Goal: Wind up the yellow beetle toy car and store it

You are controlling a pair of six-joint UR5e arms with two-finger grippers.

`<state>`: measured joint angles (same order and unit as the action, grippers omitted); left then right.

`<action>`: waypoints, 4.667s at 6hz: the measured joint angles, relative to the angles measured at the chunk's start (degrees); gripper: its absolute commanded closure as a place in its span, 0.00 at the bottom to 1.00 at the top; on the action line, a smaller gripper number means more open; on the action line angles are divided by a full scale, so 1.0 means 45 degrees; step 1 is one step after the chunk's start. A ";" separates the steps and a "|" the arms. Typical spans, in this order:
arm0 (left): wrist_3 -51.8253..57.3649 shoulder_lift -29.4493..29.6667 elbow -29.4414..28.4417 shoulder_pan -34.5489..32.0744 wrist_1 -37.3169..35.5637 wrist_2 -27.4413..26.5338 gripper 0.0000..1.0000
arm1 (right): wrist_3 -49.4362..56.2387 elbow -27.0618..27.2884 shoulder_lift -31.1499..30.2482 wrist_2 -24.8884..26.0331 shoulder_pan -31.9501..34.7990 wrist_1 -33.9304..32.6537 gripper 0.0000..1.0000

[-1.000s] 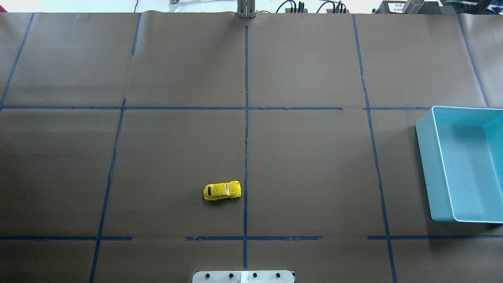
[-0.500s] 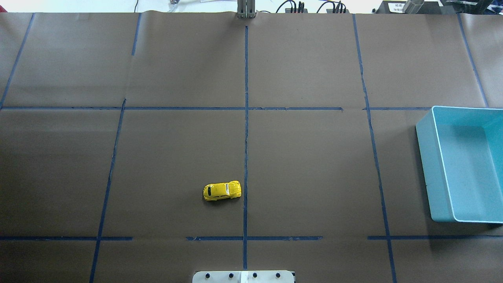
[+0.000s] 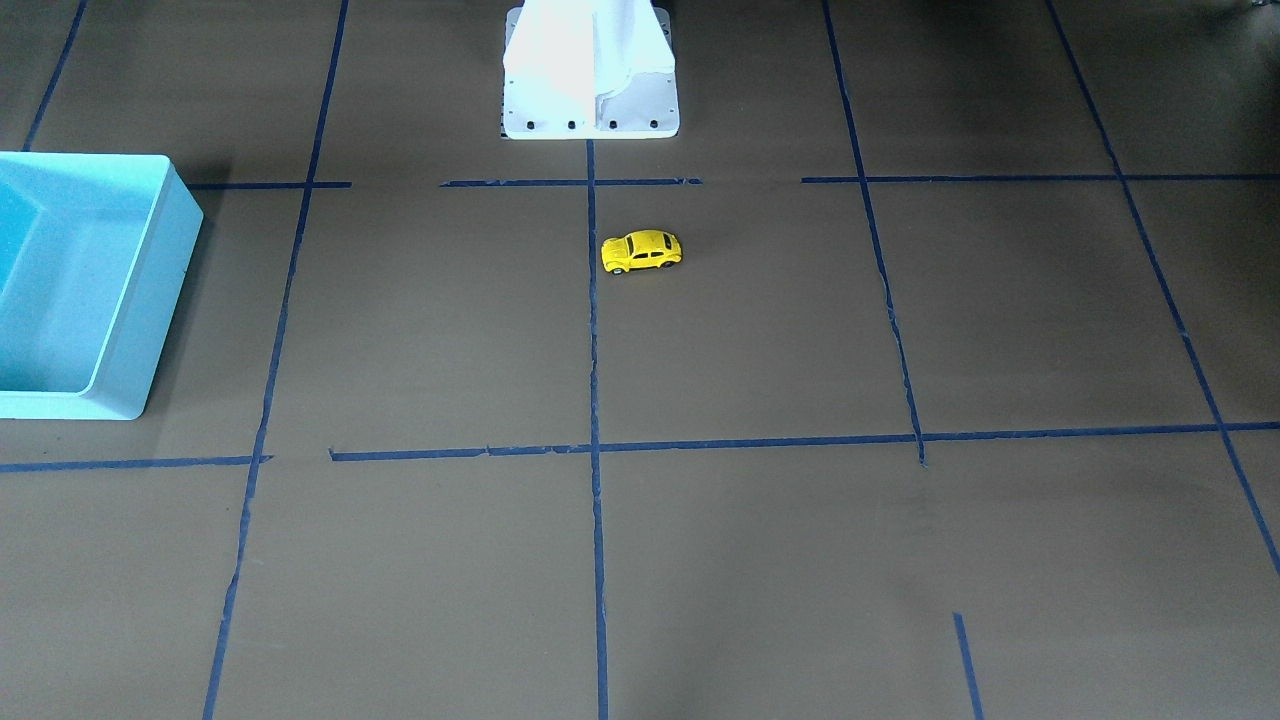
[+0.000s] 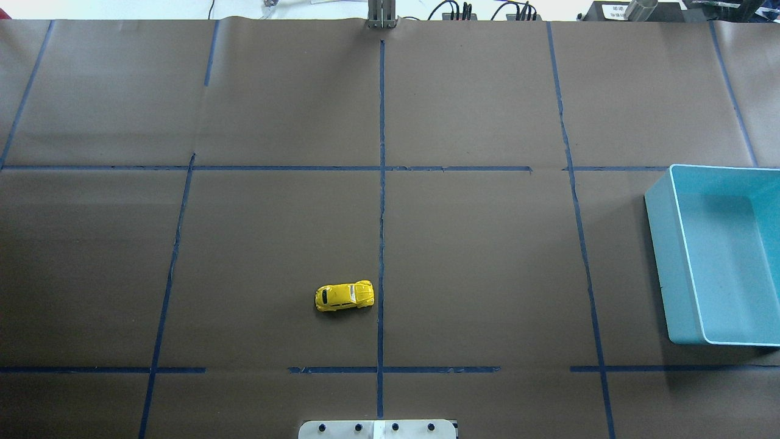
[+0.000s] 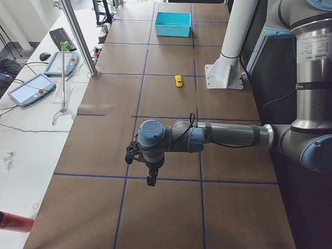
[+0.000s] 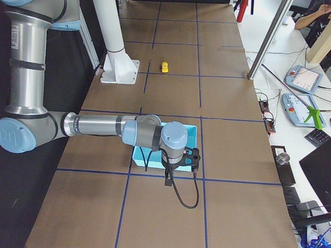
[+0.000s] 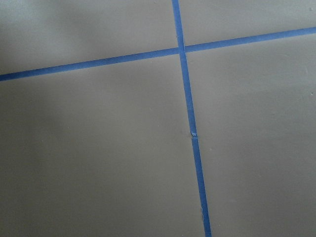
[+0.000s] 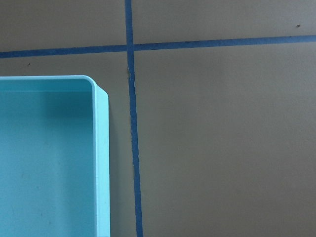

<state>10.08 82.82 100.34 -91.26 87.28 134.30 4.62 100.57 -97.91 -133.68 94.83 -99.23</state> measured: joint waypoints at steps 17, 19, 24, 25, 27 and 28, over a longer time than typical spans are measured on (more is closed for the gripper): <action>-0.0819 0.8948 0.1173 1.4922 -0.0324 -0.6036 0.00 | -0.0076 -0.0364 0.0040 -0.0016 0.0000 0.0019 0.00; -0.1205 0.9908 -0.0184 1.5016 0.0188 -0.6036 0.00 | -0.0088 -0.0350 0.0082 -0.0021 0.0000 0.0020 0.00; -0.1789 1.0376 -0.1225 1.5465 0.1146 -0.6178 0.00 | -0.0090 -0.0324 0.0098 -0.0040 0.0000 0.0019 0.00; -0.1790 1.0408 -0.1374 1.5573 0.1354 -0.6398 0.00 | -0.0090 -0.0321 0.0105 -0.0040 0.0000 0.0019 0.00; -0.1806 1.0530 -0.1693 1.5723 0.1580 -0.6620 0.00 | -0.0090 -0.0319 0.0107 -0.0040 0.0000 0.0019 0.00; -0.1804 1.0583 -0.1839 1.5793 0.1684 -0.6635 0.00 | -0.0090 -0.0318 0.0112 -0.0041 0.0000 0.0019 0.00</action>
<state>1.96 130.45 92.07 -20.19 94.86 104.44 4.22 99.14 -97.41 -133.86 94.83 -99.14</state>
